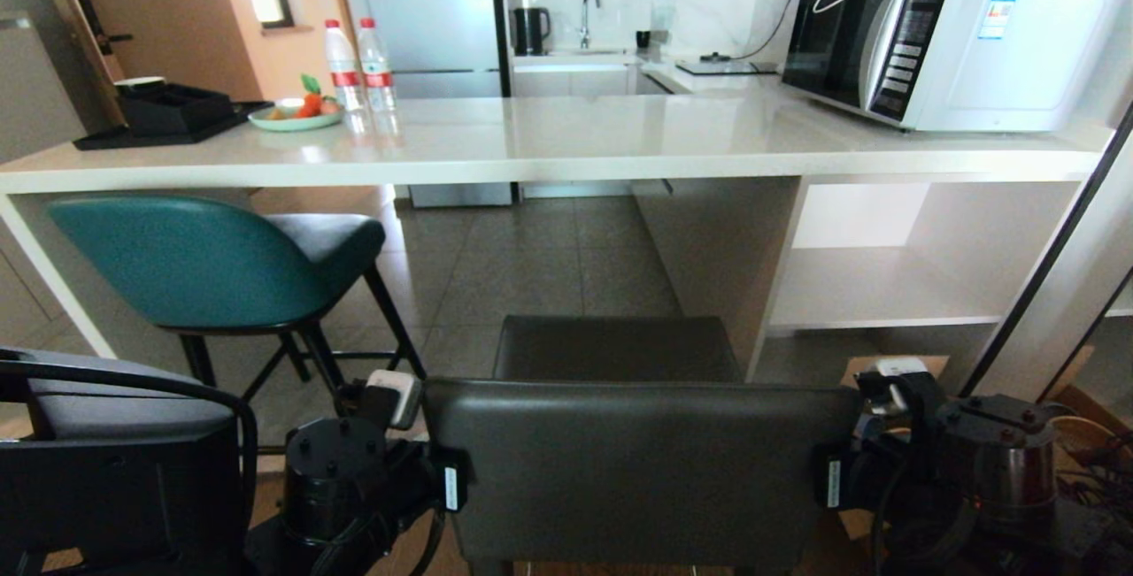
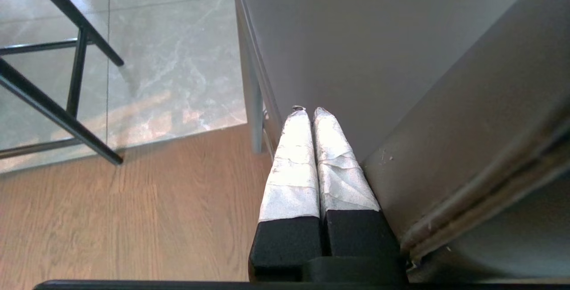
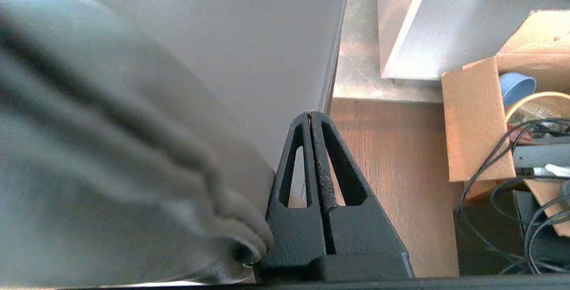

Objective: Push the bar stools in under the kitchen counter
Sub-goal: Pull the gray chair out from under the dining table

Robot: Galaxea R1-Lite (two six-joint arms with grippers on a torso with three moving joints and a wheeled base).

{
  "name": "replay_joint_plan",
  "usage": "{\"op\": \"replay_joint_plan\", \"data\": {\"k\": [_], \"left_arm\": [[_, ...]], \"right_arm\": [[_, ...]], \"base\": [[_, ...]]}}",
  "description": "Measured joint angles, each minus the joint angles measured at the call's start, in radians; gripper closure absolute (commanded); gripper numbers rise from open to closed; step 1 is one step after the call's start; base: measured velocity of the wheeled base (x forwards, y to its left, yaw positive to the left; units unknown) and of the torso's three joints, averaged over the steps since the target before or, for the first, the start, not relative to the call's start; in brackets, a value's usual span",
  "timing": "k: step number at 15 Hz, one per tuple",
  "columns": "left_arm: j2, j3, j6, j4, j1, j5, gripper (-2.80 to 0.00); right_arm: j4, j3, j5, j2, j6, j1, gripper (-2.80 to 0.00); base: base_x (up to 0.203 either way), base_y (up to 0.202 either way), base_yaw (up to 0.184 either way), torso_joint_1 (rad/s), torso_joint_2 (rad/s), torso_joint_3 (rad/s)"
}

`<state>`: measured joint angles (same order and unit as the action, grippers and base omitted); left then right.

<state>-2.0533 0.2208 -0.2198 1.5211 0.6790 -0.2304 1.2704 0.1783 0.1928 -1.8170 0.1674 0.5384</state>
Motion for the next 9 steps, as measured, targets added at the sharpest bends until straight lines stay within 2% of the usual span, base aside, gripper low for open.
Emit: {"op": "replay_joint_plan", "data": {"k": [9], "left_arm": [[0.025, -0.037, -0.013, 0.000, 0.009, -0.007, 0.00]], "right_arm": [[0.001, -0.014, 0.001, 0.031, 0.002, 0.002, 0.00]], "base": [[0.000, 0.000, 0.000, 0.000, 0.00, 0.000]]}}
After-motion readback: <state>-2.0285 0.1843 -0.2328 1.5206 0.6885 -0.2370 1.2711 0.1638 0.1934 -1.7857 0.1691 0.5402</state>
